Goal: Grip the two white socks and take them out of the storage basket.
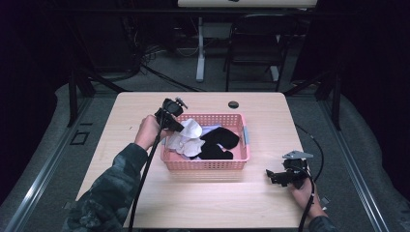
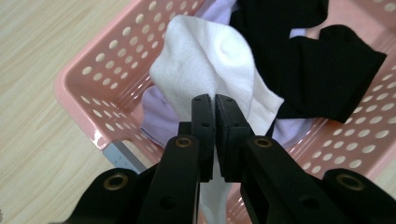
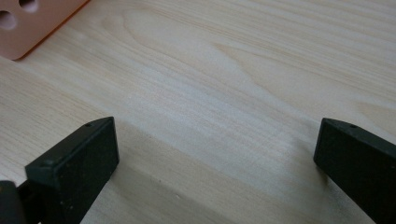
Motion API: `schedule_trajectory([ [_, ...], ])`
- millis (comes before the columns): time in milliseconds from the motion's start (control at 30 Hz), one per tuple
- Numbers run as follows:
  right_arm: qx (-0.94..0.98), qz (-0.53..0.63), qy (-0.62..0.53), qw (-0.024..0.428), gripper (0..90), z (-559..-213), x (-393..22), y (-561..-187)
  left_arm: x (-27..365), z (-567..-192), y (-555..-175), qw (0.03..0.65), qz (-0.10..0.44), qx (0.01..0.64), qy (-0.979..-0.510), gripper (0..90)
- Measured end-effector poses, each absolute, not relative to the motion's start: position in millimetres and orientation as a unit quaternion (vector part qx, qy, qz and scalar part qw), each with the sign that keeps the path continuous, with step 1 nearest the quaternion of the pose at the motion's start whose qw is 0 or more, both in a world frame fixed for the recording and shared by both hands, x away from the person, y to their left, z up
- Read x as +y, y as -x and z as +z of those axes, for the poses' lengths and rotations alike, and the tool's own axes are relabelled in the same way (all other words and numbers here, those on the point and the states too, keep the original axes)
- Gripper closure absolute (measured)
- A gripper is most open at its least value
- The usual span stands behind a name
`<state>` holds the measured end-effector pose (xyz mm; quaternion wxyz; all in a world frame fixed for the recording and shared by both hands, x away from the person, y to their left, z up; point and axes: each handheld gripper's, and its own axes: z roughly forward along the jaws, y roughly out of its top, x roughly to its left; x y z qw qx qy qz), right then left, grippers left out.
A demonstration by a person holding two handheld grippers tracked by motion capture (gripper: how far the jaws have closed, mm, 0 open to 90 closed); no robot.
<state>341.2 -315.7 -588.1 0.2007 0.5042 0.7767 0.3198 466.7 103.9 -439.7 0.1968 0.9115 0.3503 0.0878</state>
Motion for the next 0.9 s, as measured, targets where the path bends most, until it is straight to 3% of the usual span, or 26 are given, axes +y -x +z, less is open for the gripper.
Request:
schedule_trajectory([
  [900,0.777,0.320,-0.504,0.201,0.0,-588.2,-315.7,-341.3,105.4,-398.0,-468.7,0.216,0.100,0.334,-0.912,86.8],
])
